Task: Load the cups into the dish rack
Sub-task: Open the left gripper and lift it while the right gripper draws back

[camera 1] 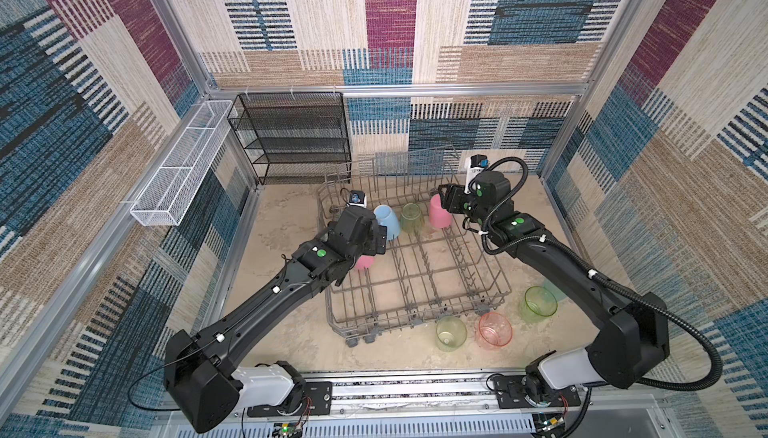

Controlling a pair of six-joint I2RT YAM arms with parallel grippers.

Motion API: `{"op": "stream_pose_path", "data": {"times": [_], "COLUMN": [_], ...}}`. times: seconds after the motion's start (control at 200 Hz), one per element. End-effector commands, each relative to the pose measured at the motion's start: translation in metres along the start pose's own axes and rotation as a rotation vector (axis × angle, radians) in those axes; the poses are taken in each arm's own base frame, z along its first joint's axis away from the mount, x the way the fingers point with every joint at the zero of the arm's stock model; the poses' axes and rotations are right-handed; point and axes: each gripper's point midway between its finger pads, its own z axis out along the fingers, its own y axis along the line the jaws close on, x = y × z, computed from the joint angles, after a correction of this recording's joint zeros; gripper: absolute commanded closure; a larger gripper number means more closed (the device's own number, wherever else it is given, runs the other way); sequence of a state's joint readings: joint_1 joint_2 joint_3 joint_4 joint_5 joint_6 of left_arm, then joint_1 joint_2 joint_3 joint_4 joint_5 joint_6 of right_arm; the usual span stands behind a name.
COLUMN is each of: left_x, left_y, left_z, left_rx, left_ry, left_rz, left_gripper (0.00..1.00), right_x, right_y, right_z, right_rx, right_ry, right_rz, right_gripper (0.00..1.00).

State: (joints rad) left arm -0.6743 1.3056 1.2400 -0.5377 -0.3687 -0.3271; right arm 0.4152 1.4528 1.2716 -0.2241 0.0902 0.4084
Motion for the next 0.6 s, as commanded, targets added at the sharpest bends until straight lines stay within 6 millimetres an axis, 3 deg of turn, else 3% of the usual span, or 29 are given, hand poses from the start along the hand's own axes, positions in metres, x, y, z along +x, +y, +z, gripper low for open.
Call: {"op": "stream_pose_path", "data": {"times": [0.0,0.195,0.356,0.596], "left_x": [0.018,0.008,0.012,0.022], "left_y": [-0.015,-0.043,-0.05,-0.06], "left_z": [-0.013,-0.04,-0.056,-0.067], "left_rx": [0.119,0.328,0.461,0.681], "left_ry": [0.143,0.121,0.053,0.024], "left_rz": [0.143,0.242,0.279,0.215], "left_gripper": [0.0,0.0,0.0,0.0], "right_x": [0.006,-0.003,-0.01,0.002], "right_y": [-0.041,-0.108,-0.153,-0.215], "right_z": [-0.006,-0.027,-0.054,-0.098], "right_rx": [0.136,0.247,0.365,0.609], "right_ry": [0.069,0.09,0.087,0.16], "right_rz": [0.11,0.309,0.411,0.548], "right_gripper": [0.36,0.35,0.35,0.35]}}
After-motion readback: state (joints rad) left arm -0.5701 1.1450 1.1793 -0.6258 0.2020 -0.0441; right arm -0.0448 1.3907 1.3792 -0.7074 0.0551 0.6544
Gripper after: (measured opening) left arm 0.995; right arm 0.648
